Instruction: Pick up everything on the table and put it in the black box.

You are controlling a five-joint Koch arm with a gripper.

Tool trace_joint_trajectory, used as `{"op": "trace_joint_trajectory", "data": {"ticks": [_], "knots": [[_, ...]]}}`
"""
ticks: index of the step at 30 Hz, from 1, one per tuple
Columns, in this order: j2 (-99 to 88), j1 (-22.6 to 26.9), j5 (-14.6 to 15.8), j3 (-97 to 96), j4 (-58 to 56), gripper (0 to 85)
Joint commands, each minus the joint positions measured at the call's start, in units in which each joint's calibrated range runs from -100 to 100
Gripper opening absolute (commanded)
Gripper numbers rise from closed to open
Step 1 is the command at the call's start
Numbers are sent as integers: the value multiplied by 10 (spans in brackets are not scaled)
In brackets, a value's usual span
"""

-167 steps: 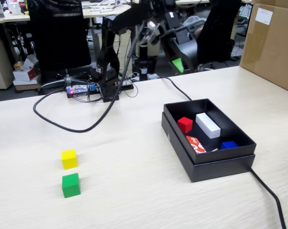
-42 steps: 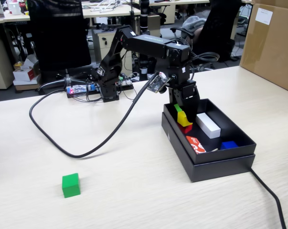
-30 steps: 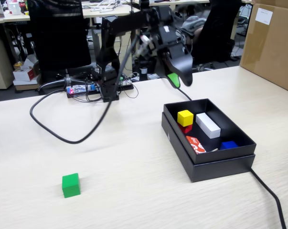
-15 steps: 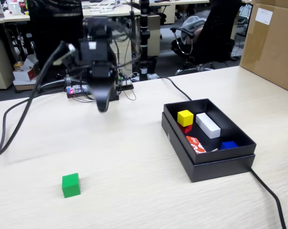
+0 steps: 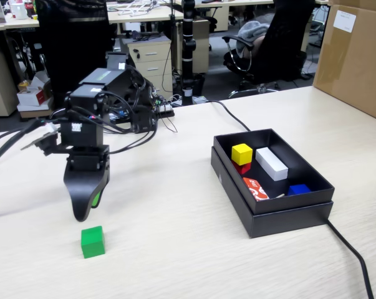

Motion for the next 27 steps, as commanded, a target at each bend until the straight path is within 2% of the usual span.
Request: {"op": "trace_joint_trajectory", "data": {"ticks": [1, 10, 24, 27], "knots": [[28, -2, -4, 86, 18, 453], [119, 0, -8, 140, 18, 448], [156, 6, -22, 148, 18, 445], [160, 7, -23, 150, 18, 422]]}}
